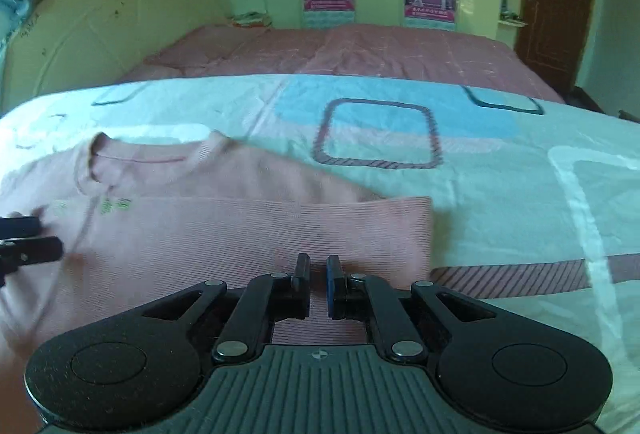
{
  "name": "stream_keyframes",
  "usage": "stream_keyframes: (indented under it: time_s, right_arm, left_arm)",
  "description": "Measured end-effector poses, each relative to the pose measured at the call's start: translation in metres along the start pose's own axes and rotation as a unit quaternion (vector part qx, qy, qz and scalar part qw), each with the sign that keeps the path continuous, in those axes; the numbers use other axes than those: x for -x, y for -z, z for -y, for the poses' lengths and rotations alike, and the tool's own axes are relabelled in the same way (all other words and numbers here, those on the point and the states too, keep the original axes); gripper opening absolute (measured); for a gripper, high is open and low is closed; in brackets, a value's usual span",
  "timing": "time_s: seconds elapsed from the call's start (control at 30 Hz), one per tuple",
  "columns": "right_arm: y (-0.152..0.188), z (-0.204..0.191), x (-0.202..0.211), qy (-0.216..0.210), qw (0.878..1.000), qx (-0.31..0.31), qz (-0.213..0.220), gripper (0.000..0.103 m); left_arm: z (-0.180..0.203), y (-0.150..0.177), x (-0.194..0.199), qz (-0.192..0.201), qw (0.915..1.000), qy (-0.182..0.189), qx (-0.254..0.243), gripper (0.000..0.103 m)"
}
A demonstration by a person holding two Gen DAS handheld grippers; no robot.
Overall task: Fold small clothes
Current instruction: 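Grasp the side edge with the right tool, fold it toward the collar line, release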
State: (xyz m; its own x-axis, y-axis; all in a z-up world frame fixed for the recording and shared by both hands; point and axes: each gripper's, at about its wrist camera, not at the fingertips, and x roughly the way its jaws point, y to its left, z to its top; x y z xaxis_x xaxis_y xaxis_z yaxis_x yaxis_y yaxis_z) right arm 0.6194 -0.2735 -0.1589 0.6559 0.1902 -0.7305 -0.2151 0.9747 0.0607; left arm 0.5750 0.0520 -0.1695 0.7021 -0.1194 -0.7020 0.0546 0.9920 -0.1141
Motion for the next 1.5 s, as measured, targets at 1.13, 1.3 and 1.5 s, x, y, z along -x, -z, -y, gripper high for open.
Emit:
stream_keyframes:
  time_s: [1.13,1.3,1.5]
  right_arm:
    - [0.081,-0.034,0.095,0.021,0.999,0.042,-0.001,0.005]
    - [0.086,-0.033,0.086,0.02,0.999,0.035,-0.018,0.008]
    - [0.081,-0.036,0.085,0.025,0.998,0.044,-0.033,0.01]
  left_arm:
    - [0.037,0.046,0.056,0.0,0.9997,-0.014,-0.021,0.071]
    - [0.041,0.048,0.048,-0.026,0.9989,-0.022,-0.033,0.072]
    - [0.041,0.043,0.053,-0.04,0.9986,-0.023,-0.026,0.074]
